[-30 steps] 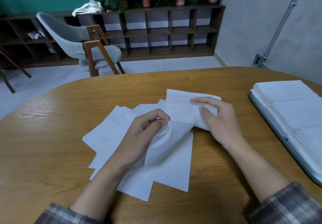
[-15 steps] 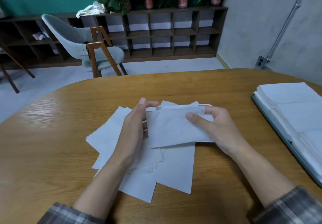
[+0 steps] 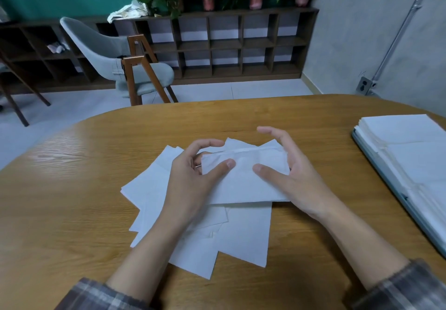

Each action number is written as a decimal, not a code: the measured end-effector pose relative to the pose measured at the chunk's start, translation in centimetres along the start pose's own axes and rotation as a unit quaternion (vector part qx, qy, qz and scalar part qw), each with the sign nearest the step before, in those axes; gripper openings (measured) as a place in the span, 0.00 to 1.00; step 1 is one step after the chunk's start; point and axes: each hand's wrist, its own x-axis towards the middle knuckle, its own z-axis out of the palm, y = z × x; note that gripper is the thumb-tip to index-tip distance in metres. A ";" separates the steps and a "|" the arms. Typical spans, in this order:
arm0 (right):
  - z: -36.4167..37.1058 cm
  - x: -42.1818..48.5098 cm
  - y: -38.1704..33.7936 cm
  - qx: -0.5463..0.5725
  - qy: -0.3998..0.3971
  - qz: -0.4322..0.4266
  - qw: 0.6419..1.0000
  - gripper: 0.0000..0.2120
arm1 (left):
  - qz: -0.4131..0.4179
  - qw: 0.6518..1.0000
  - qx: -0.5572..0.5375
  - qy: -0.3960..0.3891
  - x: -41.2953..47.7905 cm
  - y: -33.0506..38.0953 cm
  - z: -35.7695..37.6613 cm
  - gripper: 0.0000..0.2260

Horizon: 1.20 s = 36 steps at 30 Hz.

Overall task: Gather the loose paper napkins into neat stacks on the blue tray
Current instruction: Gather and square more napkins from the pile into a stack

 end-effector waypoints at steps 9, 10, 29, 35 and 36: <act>-0.9 0.0 -0.5 0.109 0.021 -0.030 0.993 0.25 | -0.051 0.995 -0.071 -0.041 -0.2 0.8 0.0 0.18; -1.1 0.0 -0.5 0.091 0.025 -0.031 0.995 0.23 | -0.046 0.996 -0.071 -0.039 -0.4 1.0 0.0 0.16; -1.1 1.0 1.6 -0.101 0.135 -0.032 0.985 0.14 | 0.190 0.854 0.435 -0.211 -2.6 -2.5 3.1 0.17; -1.4 1.1 1.6 -0.113 0.120 -0.027 0.986 0.17 | 0.175 0.896 0.333 -0.238 -2.6 -1.5 2.8 0.05; -1.5 1.1 1.6 -0.102 0.113 -0.025 0.988 0.18 | 0.149 0.917 0.282 -0.239 -2.6 -1.1 2.5 0.05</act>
